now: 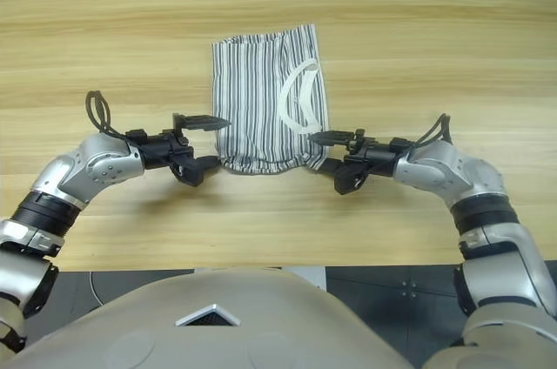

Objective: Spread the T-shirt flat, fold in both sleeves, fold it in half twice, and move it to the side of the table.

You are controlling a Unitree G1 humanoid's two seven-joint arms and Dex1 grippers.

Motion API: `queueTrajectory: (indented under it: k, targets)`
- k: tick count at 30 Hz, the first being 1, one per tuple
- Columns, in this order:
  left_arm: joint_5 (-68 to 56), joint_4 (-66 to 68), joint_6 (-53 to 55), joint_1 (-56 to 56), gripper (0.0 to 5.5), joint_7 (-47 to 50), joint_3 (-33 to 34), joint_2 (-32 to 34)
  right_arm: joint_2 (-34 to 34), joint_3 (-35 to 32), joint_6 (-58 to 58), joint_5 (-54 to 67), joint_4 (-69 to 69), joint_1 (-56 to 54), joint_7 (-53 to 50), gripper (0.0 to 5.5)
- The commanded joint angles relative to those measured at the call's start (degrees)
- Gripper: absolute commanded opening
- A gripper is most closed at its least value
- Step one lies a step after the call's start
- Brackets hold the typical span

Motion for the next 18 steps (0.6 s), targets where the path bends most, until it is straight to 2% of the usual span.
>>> queueTrajectory:
  k: [1, 3, 5, 18]
  targets:
    - [3.85, 4.39, 0.66, 0.96, 4.46, -1.54, -2.47, 0.71, 0.74, 3.13, 1.89, -4.39, 0.63, 0.40, 1.07, 3.00]
    - [3.29, 4.75, 0.23, 1.02, 4.46, -1.99, -2.78, 0.84, 0.67, 3.73, 2.45, -4.91, 0.66, -0.14, 0.61, 3.00]
    - [2.79, 5.29, -0.16, 0.88, 4.22, -2.71, -3.18, 0.86, 0.82, 4.13, 3.41, -4.88, 1.25, -0.74, 0.32, 2.74]
    - [-0.47, 6.84, -0.62, 0.09, 1.95, -7.55, -6.24, -0.98, 0.95, 6.02, 6.93, -4.12, 2.78, -2.04, 0.17, 0.21]
